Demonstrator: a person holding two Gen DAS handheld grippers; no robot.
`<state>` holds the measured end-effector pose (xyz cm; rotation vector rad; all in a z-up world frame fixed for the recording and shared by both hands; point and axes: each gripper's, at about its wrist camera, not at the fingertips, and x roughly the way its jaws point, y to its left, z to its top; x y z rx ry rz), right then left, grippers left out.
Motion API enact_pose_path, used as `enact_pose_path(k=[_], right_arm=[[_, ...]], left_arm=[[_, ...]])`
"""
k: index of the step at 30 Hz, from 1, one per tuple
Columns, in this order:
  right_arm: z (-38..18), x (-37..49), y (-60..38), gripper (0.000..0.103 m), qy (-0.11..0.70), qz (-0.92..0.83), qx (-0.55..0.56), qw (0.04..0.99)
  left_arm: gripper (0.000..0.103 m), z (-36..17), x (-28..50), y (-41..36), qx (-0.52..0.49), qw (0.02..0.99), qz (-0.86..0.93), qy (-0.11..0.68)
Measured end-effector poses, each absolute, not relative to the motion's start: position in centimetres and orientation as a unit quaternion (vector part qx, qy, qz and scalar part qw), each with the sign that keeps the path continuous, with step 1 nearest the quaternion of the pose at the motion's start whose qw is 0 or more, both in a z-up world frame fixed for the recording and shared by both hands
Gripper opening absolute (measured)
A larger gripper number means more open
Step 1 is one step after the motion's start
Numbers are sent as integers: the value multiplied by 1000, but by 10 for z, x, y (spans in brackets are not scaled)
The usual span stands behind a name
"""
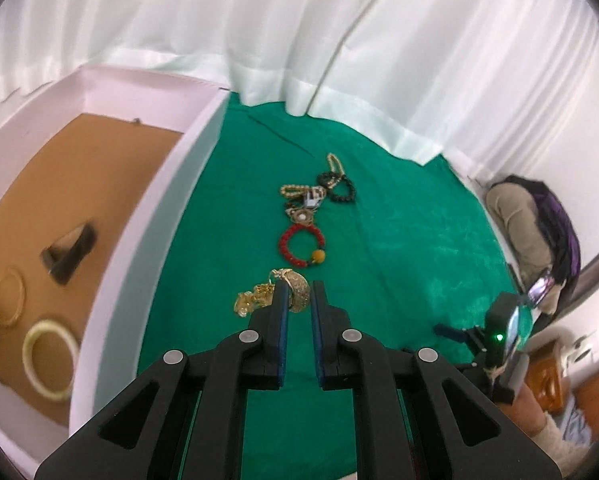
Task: Organize jewelry
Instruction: 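Carry the gold earrings toward the box with the left tool while the right tool grasps the red bead bracelet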
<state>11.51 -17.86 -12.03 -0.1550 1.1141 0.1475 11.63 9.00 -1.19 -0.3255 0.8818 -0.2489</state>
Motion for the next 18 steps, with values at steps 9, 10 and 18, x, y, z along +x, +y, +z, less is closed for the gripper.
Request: enact_pose_path(k=[9,10,18], right_arm=[[-68,172,-131,86,546,210,-12,811],[-65,185,-122,86,548,224,-1,806],[-102,288,-26,44,600,252,-51,758]], left_arm=[[9,-10,106,110,-164,887,-107,419],[9,-14,107,110,-163,885,-102,423],[9,-49,121,115,-181,864,-93,461]])
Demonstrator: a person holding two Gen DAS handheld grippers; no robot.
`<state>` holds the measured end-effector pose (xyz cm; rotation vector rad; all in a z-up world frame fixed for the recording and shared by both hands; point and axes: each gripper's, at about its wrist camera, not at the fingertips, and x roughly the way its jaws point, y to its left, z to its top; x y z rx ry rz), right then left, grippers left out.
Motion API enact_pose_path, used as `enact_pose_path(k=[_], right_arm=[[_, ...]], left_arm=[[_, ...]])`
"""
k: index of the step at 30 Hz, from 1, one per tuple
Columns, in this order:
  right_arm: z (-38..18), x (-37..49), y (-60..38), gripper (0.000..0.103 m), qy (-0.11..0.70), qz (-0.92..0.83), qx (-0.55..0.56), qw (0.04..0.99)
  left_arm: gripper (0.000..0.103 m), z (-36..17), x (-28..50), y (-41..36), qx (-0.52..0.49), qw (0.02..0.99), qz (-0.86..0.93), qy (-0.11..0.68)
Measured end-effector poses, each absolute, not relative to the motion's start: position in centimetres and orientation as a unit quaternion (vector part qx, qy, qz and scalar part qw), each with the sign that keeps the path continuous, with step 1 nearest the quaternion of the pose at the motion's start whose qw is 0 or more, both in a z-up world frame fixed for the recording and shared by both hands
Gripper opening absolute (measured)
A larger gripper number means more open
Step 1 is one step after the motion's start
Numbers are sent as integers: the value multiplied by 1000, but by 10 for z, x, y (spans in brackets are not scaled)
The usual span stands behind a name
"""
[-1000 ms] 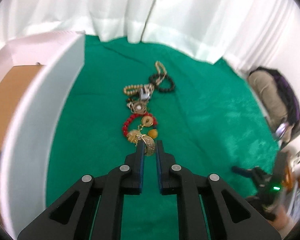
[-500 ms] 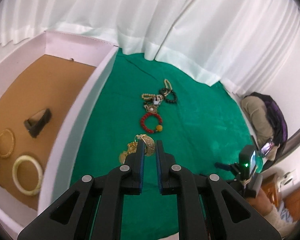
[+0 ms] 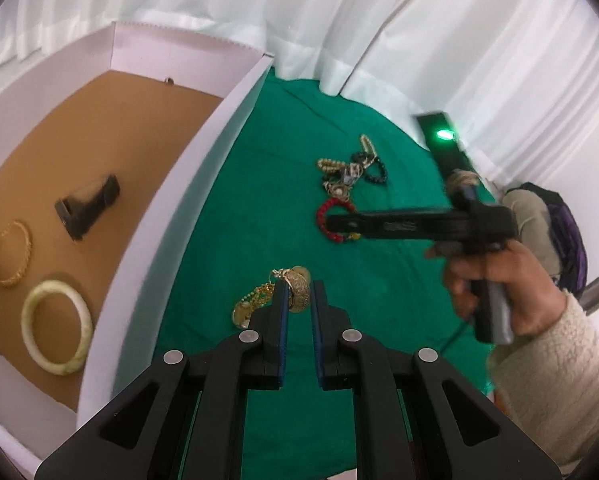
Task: Organize jewelry
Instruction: 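Carry the gold earrings toward the box with the left tool while the right tool grasps the red bead bracelet, then lower the gold earrings and red bracelet into the white box and release both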
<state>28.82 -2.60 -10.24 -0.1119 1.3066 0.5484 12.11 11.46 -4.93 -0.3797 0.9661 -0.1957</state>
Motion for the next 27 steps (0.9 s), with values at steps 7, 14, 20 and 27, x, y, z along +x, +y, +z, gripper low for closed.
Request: enact_pose_path(k=[7,14,20,27], right_arm=[[-117,290,1,10,597,232,-109,760],[-48,272,-40,10,550,249,-21,797],[11,259,-52,10,513,278,14,812],[79,227,-15,10,453,340,7,824]], left_arm=[[9,-26,125,116,-200,864,-128,444],[9,39,120,122,-204,877,-164,404],[9,101,101,139,-204,891,-180,362],[9,159,87,187,-191,916,-143,322]])
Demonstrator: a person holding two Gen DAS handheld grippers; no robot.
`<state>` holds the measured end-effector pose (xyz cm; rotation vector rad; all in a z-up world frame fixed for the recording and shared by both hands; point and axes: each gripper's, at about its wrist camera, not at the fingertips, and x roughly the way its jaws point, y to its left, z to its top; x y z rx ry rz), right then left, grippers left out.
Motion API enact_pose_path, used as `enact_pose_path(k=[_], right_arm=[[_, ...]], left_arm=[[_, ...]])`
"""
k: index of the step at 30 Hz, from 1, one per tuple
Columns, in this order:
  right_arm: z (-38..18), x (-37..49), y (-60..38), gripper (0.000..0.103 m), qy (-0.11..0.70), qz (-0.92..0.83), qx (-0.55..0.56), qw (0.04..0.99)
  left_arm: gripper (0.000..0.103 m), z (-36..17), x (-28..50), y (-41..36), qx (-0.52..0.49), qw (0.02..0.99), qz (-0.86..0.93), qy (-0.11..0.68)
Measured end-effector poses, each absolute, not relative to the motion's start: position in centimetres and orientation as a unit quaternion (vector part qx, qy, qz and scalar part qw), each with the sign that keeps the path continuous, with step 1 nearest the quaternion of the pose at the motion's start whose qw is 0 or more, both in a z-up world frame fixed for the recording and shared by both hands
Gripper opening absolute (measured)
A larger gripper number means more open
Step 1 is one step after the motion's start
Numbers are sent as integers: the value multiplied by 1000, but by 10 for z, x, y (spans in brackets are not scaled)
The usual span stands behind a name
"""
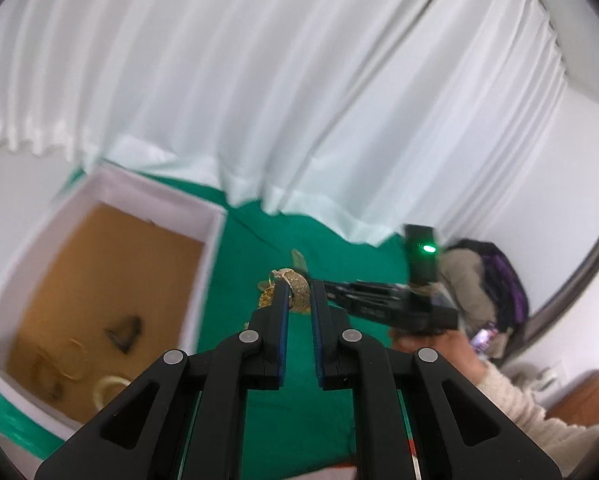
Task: Organize jewelry
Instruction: 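Lower the gold earrings and red bracelet into the white box and release both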
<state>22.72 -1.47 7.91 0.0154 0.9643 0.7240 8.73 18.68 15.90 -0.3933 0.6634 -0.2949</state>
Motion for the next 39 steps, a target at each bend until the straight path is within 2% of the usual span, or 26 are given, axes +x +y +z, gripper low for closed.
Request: enact_pose_path(k=[5,11,24,26,27,28,30,33,35,37,39], right_arm=[[104,227,34,10,438,395,17,808],[101,217,99,10,439,442,3,782],[-2,218,178,11,511,433,-83,738],[-15,219,179,12,517,416,-99,742],[-16,218,179,23,517,409,-104,745],[-16,218,176,44,514,399,-107,752],[-10,216,165,60,501,387,-101,767],[3,208,144,61,483,386,-85,782],[9,198,124,66,469,374,-85,796],[12,188,101,79,455,354,-93,812],[9,181,78,80,445,328,-104,827]], left_arm=[[9,161,97,230,-182,928,-89,312],[9,120,127,279,-188,921,-39,340],[10,0,186,339,-187,883,58,427],[17,-8,185,337,-174,879,77,436],[37,-13,182,336,-165,876,89,444],[56,-15,179,335,-158,875,95,447],[69,-13,168,329,-143,878,111,442],[76,-5,146,316,-129,887,111,430],[81,3,134,306,-121,893,112,419],[89,15,115,283,-104,903,112,401],[92,26,102,259,-93,912,98,387]])
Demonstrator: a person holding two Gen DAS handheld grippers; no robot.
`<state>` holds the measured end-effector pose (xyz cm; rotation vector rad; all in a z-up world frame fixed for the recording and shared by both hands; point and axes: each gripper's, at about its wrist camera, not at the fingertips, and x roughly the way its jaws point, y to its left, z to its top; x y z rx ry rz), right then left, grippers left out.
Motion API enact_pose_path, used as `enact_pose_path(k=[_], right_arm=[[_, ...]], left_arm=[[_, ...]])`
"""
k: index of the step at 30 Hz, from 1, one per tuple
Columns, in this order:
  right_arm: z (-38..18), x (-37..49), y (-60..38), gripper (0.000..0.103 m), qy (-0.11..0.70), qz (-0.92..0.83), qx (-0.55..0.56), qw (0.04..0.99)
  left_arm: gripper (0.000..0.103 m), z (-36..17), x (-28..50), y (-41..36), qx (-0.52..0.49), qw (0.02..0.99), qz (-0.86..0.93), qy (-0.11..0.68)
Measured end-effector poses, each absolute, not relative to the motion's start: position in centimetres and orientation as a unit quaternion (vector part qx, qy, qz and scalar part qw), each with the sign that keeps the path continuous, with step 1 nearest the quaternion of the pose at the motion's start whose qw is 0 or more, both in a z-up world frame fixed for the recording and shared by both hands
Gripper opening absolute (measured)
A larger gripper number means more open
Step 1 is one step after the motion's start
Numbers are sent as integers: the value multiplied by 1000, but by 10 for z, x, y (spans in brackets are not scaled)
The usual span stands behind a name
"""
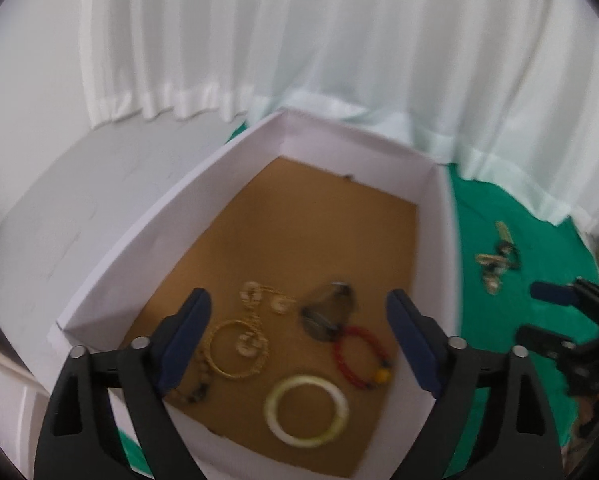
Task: Organize jewelry
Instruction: 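Move both tools back over the remaining jewelry on the cloth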
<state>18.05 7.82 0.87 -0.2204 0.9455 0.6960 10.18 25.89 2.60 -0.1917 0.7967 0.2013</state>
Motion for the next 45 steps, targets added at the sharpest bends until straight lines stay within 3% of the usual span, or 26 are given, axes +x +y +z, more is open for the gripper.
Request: enact_pose_path(k=[8,18,28,32,45], right_arm=[[-51,150,-61,80,455,154,-146,865],[-93,137,-193,80,496,18,-70,866],[-110,151,-221,81,510,-11,-32,859],[-112,148,-222,84,498,-13,-31,867],[-113,144,-221,85,486,-20,-28,873]], left_arm=[[98,32,71,145,-91,922,-23,376],[98,-78,113,46,-92,877,-63,467],[98,-133,160,18,-22,877,-26,478],[103,-138,158,10,14,879,-19,477],[103,-138,163,8,13,852,-8,523]])
